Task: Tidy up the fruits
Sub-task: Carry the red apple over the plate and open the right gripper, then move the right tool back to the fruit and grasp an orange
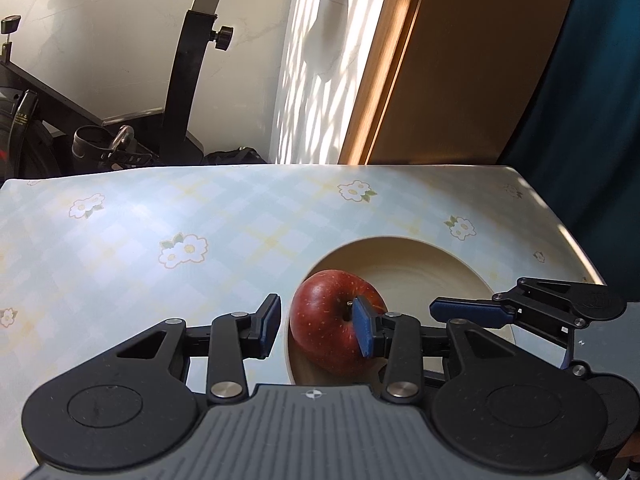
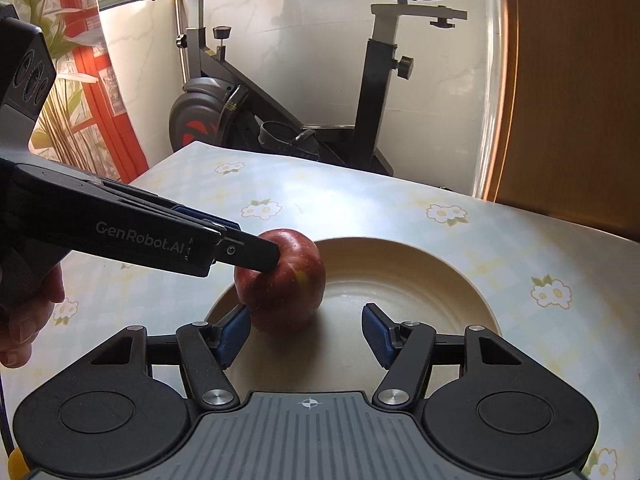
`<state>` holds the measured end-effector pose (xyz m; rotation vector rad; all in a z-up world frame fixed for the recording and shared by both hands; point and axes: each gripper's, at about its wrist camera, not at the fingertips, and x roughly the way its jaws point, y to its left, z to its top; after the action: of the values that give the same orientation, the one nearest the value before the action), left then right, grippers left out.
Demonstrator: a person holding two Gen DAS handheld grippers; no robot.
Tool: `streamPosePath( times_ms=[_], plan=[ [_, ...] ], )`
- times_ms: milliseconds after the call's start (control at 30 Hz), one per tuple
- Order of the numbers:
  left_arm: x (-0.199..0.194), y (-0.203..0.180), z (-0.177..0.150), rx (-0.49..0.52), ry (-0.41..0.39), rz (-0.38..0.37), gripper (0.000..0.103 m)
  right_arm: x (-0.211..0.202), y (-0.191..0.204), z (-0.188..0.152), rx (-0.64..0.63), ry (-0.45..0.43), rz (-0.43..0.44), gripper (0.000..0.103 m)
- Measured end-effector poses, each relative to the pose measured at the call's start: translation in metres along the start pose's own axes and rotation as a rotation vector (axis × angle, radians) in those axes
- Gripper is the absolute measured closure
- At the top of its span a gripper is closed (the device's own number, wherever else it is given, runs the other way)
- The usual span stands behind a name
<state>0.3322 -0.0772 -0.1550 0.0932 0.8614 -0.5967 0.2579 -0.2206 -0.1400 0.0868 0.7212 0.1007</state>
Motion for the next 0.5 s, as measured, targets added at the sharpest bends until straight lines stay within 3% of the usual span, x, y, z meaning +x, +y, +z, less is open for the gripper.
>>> streamPosePath(
  times_ms=[300, 500],
  plan=[
    [-0.033, -0.004, -0.008, -0.007, -0.054, 0.03, 0.06, -0.059, -0.008, -0.026, 0.071, -0.098, -0.03, 0.047],
    [-0.074, -0.007, -0.029, 0.015, -0.121, 0.161, 0.06, -0.094, -0.013, -0.059, 0.099, -0.158, -0.059, 0.048]
  ],
)
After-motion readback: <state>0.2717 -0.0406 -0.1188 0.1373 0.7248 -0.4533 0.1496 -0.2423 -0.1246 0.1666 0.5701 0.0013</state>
